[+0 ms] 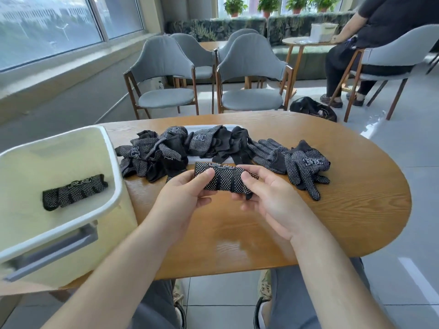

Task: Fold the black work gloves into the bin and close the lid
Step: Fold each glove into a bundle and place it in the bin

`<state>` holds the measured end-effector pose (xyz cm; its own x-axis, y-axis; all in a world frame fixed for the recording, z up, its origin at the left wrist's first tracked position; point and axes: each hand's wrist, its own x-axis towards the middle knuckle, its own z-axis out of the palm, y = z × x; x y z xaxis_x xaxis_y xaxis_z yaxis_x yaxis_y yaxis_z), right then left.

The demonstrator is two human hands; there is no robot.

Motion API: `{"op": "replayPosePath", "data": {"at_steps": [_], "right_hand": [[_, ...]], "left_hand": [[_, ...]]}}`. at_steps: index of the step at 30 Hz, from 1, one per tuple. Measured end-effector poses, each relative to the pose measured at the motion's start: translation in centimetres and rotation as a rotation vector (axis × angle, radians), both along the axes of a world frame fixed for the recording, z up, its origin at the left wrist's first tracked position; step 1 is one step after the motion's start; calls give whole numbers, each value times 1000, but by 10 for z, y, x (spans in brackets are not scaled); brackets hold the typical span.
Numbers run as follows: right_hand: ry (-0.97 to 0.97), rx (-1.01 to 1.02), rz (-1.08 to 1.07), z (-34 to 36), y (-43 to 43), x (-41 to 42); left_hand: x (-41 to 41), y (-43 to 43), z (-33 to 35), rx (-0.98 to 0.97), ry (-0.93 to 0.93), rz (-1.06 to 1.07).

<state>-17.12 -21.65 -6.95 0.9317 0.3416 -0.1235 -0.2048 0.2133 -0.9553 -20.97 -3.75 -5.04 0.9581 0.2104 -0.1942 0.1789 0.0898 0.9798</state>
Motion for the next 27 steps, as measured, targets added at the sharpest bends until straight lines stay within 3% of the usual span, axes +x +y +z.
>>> {"op": "replayPosePath", "data": {"at_steps": [5,10,21,24,27], "right_hand": [[-142,15,9,48,23,-1],[-235,-121,132,92,68,0],[-428,-649,699,129,239,9],[-375,-770,755,126,279,14],[-465,-945,799,112,315,22]], "left_hand": [[-13,14,57,93,-86,69],[-29,66,97,183,-61,94],[-72,223,117,456,216,17],[-64,242,112,615,309,48],[-47,252,102,872,455,6]]}}
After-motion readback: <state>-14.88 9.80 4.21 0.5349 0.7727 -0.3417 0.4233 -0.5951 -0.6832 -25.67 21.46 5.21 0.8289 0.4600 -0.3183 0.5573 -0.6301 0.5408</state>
